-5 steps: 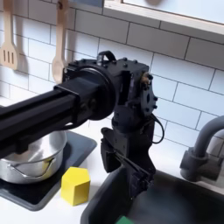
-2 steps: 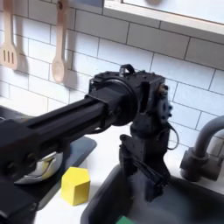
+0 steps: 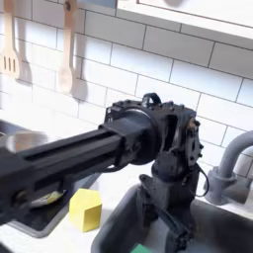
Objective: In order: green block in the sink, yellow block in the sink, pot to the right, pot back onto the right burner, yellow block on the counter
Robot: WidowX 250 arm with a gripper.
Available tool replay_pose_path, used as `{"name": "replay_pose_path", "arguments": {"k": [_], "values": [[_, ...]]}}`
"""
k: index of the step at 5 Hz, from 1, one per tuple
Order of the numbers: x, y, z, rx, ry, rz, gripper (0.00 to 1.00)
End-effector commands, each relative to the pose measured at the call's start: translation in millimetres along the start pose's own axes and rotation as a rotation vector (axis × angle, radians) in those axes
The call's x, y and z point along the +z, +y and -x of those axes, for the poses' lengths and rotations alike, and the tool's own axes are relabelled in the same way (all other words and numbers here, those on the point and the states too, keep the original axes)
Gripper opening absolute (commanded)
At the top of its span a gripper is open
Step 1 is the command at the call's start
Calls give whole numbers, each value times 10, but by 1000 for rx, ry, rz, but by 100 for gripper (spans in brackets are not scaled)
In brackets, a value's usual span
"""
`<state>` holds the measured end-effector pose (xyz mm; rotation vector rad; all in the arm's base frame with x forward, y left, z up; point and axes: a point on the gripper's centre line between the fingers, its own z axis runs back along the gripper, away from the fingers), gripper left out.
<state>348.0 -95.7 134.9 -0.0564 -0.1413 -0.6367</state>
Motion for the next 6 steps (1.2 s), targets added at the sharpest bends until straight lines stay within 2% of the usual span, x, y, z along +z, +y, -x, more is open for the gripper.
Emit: {"name": "replay_pose_path", "arguments": {"k": [1,2,3,6], "values": [[-41,-49,301,7,35,-16,100],[-19,-57,352,16,29,-31,100],[-89,-131,371,19,30,-21,100],[-198,-209,322,51,13,-21,100]]}}
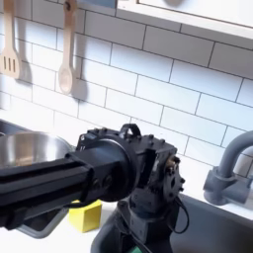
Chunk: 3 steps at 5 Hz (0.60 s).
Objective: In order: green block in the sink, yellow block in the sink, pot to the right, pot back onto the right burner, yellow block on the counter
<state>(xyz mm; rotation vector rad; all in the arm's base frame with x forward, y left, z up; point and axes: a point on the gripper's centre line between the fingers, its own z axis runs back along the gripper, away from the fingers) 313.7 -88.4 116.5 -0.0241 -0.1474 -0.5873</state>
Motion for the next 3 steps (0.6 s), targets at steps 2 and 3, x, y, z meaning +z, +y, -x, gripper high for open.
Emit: {"name": "replay_pose_path", "arguments": {"k": [2,3], "values": [[-147,-61,-10,23,23,5,100],[-182,-32,-15,39,23,5,100]]}}
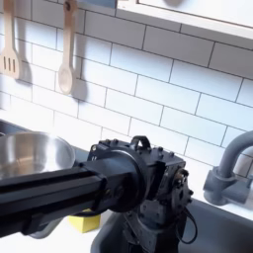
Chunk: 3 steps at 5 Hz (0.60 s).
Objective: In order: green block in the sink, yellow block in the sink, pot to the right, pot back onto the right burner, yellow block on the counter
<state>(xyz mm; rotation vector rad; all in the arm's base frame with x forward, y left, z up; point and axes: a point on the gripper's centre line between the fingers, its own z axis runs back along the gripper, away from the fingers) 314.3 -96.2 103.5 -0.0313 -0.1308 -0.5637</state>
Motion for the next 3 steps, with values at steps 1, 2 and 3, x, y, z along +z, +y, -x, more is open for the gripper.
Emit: {"name": "replay_pose_path", "arguments": {"k": [1,2,3], "values": [[-79,56,11,38,7,-12,100],[-112,72,11,41,9,-17,100],[-93,90,1,57,-5,-31,100]]}}
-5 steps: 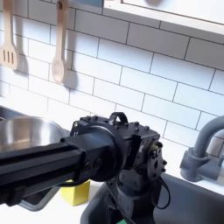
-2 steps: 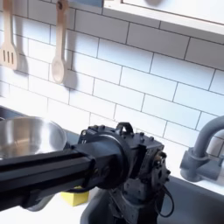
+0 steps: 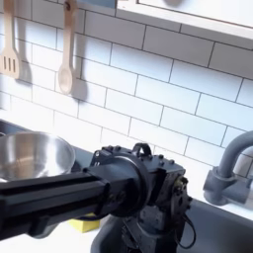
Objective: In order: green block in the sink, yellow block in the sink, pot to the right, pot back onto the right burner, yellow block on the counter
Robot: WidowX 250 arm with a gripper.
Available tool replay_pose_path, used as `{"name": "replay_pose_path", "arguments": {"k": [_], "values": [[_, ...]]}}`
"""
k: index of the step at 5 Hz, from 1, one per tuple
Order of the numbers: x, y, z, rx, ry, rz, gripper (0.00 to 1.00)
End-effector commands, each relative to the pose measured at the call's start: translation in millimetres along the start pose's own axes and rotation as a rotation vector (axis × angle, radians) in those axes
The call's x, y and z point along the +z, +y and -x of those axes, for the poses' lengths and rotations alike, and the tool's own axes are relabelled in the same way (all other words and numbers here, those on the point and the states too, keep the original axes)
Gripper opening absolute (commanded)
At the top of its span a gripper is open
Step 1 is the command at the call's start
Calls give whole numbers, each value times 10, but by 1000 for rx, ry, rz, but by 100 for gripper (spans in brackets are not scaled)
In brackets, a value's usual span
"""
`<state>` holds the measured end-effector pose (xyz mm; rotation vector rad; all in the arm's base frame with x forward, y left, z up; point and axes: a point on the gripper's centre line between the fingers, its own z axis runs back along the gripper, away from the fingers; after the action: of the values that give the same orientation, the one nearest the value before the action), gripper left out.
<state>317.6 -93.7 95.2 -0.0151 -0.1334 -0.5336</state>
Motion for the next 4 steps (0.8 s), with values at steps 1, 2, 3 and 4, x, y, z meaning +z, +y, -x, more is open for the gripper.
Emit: {"name": "replay_pose_path", "arguments": {"k": [1,2,3,4], "values": [[-12,58,21,14,-8,-16,15],[17,111,40,40,-24,-19,0],[32,155,74,34,-21,-24,0],[74,170,58,26,-30,-27,0]]}}
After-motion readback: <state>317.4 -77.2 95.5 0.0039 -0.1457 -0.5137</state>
